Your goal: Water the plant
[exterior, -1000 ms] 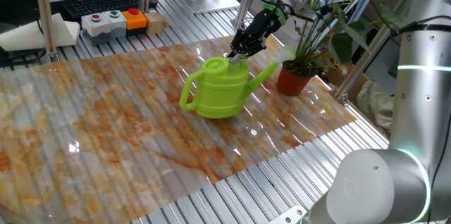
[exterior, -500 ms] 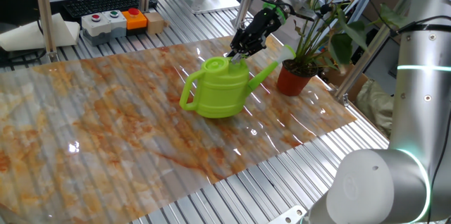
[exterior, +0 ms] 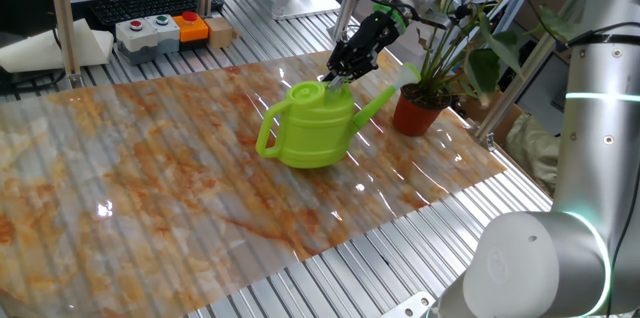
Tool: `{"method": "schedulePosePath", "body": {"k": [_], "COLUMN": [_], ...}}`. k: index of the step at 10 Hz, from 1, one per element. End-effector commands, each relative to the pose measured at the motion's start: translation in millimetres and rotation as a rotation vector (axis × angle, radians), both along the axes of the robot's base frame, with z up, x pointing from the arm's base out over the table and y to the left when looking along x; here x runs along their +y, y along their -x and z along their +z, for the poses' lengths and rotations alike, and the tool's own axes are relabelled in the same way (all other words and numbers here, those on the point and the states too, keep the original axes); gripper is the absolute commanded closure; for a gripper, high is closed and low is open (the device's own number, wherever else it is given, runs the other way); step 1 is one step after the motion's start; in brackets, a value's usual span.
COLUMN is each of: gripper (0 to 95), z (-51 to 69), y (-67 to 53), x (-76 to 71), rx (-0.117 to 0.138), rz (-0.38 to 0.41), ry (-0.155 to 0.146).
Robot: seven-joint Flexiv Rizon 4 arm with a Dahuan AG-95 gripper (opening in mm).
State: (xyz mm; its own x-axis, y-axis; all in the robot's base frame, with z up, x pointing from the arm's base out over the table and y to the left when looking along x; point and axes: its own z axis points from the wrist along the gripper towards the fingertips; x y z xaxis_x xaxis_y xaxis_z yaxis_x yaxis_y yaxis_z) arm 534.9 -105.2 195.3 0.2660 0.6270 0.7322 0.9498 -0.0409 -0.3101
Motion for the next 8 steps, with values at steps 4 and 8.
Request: {"method": "schedulePosePath", "body": {"k": [4,8], "gripper": [95.0,95.0], "z": [1.1,0.8], "y": [-0.2,-0.2], "x": [0.2,0.4], "rx": [-0.012,-0.013], "rz": [0.010,0.012], "ry": [0.002,0.003]}}
